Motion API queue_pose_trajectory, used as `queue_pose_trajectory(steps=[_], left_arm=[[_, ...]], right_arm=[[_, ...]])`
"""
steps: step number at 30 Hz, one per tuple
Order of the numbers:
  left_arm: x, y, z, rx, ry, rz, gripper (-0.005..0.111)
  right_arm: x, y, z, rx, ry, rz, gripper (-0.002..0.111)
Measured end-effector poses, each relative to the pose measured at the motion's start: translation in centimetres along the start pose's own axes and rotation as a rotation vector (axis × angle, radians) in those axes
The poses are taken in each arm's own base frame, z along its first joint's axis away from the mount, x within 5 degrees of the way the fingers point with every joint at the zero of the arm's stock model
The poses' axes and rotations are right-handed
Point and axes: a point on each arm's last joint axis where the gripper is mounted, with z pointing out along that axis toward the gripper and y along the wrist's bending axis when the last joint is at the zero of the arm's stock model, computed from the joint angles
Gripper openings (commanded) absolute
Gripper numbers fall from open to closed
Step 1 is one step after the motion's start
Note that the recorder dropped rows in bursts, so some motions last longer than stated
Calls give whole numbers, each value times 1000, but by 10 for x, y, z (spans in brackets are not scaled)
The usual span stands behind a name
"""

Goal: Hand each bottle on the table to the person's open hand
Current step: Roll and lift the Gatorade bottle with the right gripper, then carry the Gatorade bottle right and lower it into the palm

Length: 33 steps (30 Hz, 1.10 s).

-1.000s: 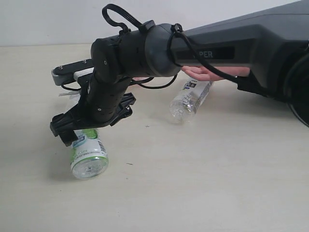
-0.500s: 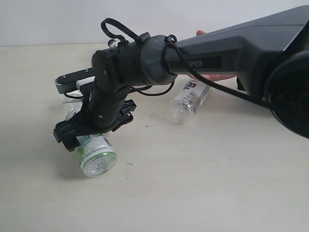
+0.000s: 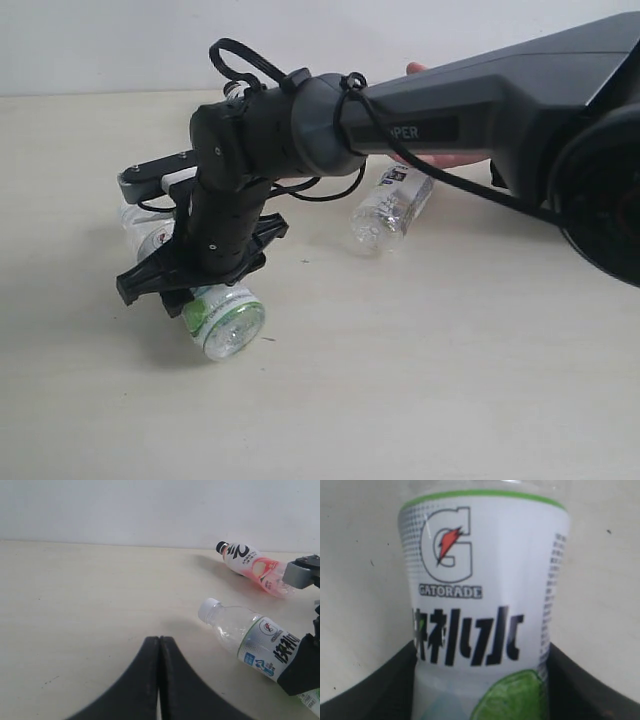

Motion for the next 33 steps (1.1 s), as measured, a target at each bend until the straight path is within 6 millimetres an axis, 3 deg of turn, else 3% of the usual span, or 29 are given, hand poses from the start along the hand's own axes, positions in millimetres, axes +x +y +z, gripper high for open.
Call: queue_pose_trajectory(steps=[5,12,17,24,33], left_arm=[[0,0,0,0,0,0,0],[0,0,0,0,0,0,0],[0,0,0,0,0,0,0],[0,0,0,0,0,0,0],[0,0,0,0,0,0,0]], right_arm=[[0,0,0,-1,4,2,0],[-2,2,-11,-2,-18,-12,0],[-11,10,-54,-7,-111,-44,0],[-13,21,-134,-6,-242,-98,0],[26,7,-198,83,-320,-140,0]])
